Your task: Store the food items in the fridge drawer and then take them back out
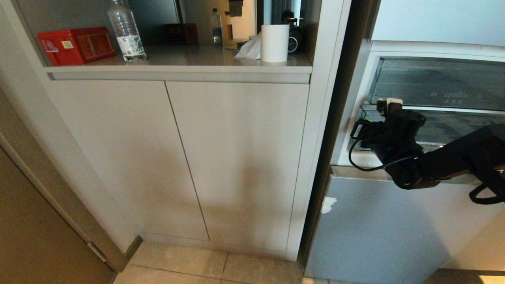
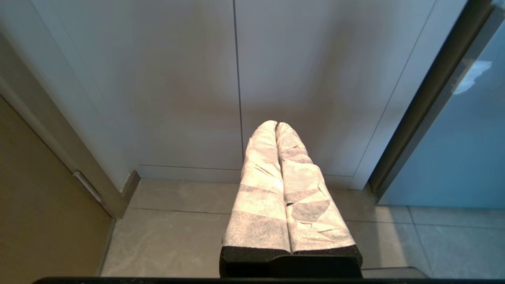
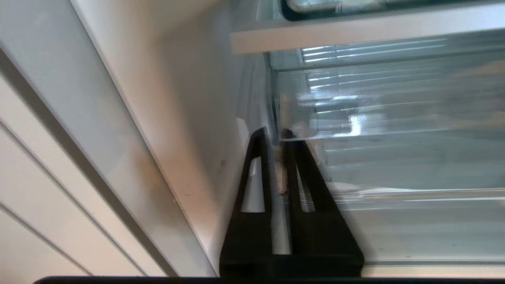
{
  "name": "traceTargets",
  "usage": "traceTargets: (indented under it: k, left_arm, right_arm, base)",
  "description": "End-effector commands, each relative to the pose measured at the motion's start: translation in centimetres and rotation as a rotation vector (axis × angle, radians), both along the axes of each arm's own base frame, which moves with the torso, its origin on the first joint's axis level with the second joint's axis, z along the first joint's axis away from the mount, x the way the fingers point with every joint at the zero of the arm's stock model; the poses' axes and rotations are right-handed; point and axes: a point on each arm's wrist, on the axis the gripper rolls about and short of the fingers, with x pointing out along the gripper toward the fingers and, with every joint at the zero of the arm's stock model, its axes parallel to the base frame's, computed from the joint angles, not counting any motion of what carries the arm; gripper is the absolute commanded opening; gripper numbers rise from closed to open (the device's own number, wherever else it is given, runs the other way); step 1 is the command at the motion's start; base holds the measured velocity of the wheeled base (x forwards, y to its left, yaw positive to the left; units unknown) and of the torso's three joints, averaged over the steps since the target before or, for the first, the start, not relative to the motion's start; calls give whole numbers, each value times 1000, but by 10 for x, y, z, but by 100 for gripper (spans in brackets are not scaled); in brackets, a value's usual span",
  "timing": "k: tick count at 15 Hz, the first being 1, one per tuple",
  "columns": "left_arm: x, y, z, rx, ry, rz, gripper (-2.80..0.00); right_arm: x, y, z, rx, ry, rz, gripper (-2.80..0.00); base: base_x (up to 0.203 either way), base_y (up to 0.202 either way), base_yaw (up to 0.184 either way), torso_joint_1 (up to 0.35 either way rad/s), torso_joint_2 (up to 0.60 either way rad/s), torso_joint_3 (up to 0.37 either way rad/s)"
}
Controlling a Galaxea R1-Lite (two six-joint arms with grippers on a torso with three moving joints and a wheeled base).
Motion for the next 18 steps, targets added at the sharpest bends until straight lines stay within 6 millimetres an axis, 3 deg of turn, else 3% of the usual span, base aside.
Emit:
traceTargets:
  k: [1,6,18]
  left_arm:
    - [0,0,0,0,0,1,-280]
    - [0,0,0,0,1,1,-280]
    - [0,0,0,0,0,1,-280]
  right_arm:
    - [-1,0,2,4,-11,2,-280]
    - [-17,-1,8,7,6,9,-280]
    - [-104,5,21,46,105,69,-280]
  base:
    - [0,0,0,0,0,0]
    - [0,0,0,0,0,0]
    - [0,0,0,0,0,0]
